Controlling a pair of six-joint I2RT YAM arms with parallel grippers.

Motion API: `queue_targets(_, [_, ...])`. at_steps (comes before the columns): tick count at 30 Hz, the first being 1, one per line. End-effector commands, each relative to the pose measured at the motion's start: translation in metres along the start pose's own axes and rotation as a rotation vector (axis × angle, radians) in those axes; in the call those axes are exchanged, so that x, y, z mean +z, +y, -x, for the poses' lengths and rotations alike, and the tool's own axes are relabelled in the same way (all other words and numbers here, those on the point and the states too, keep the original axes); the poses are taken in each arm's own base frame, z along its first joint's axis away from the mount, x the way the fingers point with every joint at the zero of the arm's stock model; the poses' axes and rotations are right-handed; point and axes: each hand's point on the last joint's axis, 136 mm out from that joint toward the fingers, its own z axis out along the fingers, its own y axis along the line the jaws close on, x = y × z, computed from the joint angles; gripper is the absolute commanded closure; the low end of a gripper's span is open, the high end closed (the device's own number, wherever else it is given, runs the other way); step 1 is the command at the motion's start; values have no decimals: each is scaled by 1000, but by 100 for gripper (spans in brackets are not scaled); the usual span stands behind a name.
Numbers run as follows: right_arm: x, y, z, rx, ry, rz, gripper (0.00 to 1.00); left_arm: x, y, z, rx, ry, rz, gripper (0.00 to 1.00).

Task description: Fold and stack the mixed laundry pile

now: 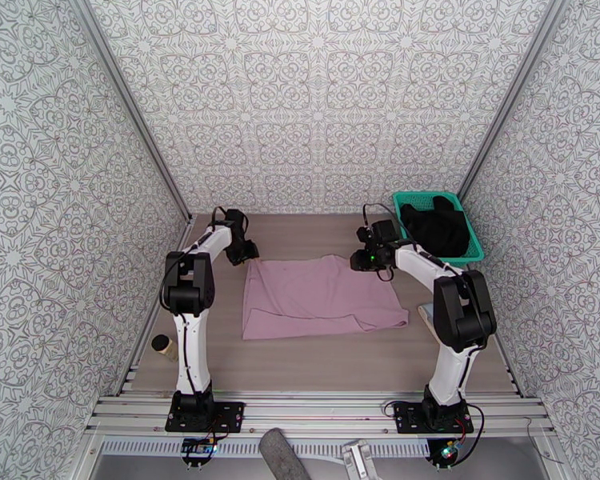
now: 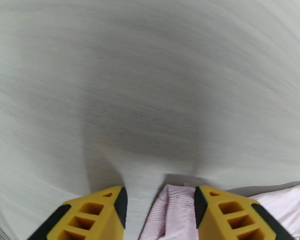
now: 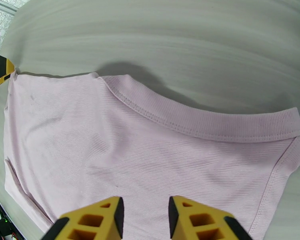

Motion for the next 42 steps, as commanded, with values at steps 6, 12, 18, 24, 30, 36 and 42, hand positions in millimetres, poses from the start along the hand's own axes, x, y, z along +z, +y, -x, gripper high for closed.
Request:
queue_targets(6, [3,6,-7,5,22,27,63,2,-5,-14,51,34,33,56])
queue_targets(12, [1,10,-3,1,18,39,63,-14,-8,-12,56,-24,14,46])
queue_targets(18, [1,11,-5,7,19,41,63,-39,-14,0,77,-91,-3,44])
queue_targets(24, [3,13,-8,7,23,46,63,-44,-12,-1,84,-102,6,52])
queue_targets(30, [1,16,-8,5,22,49,63,-25,-5,-9,85,-57,25,54])
queue_targets(36, [1,14,-11,8,29,42,63,2,-1,-14,88,-7,39,56])
queue_targets(42, [2,13,-14,10,34,36,63,18,-4,-22,101,25,44,59])
